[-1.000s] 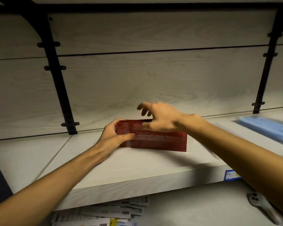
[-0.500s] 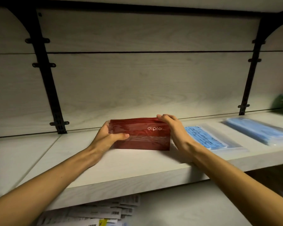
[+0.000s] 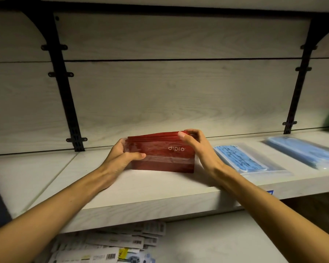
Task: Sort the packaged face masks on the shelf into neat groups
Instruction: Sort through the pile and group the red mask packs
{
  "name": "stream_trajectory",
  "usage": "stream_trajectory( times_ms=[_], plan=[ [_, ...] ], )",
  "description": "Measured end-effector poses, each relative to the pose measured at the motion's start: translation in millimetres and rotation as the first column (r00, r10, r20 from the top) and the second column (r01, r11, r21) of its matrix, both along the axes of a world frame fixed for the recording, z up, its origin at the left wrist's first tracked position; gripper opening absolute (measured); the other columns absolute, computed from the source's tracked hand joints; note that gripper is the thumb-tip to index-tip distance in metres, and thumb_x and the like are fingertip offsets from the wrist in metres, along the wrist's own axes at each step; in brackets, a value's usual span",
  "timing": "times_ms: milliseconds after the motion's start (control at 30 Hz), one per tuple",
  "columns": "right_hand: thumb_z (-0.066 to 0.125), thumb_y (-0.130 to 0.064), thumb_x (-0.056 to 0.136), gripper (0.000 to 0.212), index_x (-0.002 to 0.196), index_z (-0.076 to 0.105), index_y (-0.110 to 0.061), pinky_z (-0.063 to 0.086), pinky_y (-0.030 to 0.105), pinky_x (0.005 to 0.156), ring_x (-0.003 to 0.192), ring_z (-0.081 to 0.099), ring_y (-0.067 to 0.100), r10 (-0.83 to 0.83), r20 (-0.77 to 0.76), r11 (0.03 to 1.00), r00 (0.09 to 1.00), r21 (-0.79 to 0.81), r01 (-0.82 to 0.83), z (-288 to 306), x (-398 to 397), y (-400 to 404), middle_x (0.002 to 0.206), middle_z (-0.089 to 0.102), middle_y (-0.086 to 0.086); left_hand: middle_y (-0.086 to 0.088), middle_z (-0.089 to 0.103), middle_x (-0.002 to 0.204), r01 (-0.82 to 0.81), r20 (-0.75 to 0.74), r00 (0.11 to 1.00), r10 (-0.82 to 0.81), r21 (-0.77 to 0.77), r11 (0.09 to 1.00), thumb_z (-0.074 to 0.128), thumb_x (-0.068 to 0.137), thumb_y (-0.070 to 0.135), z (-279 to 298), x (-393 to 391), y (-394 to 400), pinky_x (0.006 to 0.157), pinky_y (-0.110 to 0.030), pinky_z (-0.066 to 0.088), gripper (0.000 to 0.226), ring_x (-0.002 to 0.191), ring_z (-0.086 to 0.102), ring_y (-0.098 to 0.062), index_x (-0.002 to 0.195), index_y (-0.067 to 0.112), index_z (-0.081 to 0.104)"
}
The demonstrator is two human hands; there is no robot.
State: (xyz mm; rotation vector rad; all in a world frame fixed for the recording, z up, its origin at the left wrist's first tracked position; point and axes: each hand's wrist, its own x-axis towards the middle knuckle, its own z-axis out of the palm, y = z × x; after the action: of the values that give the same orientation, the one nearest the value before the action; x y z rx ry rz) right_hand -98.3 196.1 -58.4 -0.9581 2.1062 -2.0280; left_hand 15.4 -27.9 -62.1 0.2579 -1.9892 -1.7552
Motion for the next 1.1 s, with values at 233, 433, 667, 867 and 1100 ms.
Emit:
stream_trajectory(
  times_ms=[233,433,667,867,1100],
  plan=[
    [0.075,-0.045,0.076,0.071,0.134,0.036,-0.033,0.047,0.010,0.077,0.097,0.064,-0.006,0.076,-0.153,0.955,0.985,0.297,-0.027,-0.9,-0.3,22.1,0.114,0.063,-0.018,0.002,0.076,0.109,0.003,0.052,0.999,-0.002,-0.019,1.000,0.076,0.078,-0.005,1.6,6.5,4.1,0.068,-0.017,0.053,0.056,0.091,0.073,-0.005,0.126,0.015,0.056],
    [0.072,-0.020,0.085,0.063,0.137,0.037,-0.027,0.057,0.019,0.083,0.097,0.069,0.002,0.077,-0.040,0.984,0.996,0.165,-0.069,-6.9,-4.9,22.6,0.111,0.067,-0.011,-0.006,0.076,0.111,-0.036,0.052,0.998,0.036,0.010,0.999,0.075,0.077,-0.008,2.2,5.6,13.4,0.081,-0.027,0.057,0.050,0.106,0.071,-0.024,0.121,0.011,0.063],
    [0.061,0.000,0.085,0.037,0.115,0.060,-0.023,0.056,0.019,0.079,0.092,0.073,0.006,0.095,0.187,0.995,0.978,-0.003,-0.096,-7.5,-14.1,16.7,0.104,0.074,0.001,-0.014,0.074,0.116,-0.075,0.027,0.997,0.073,0.065,0.995,0.074,0.075,-0.014,2.1,5.0,23.2,0.097,-0.045,0.055,0.052,0.111,0.069,-0.033,0.119,0.012,0.062],
    [0.064,-0.002,0.087,0.037,0.122,0.061,-0.013,0.056,0.028,0.089,0.107,0.071,0.019,0.137,0.240,0.990,0.961,-0.018,-0.137,-13.9,-24.4,12.6,0.109,0.076,0.004,-0.012,0.073,0.120,-0.098,0.035,0.995,0.095,0.078,0.992,0.074,0.077,-0.013,4.3,2.7,28.4,0.100,-0.048,0.055,0.053,0.112,0.069,-0.030,0.123,0.010,0.063],
    [0.076,-0.001,0.081,0.037,0.113,0.061,-0.013,0.055,0.018,0.081,0.097,0.068,0.016,0.110,-0.119,0.951,0.987,0.301,-0.069,21.1,-33.4,25.6,0.103,0.071,-0.001,-0.002,0.076,0.110,-0.114,0.004,0.993,0.116,-0.133,0.985,0.076,0.081,-0.009,22.8,8.9,30.7,0.087,-0.020,0.058,0.045,0.103,0.071,-0.011,0.120,0.010,0.064]
  ],
)
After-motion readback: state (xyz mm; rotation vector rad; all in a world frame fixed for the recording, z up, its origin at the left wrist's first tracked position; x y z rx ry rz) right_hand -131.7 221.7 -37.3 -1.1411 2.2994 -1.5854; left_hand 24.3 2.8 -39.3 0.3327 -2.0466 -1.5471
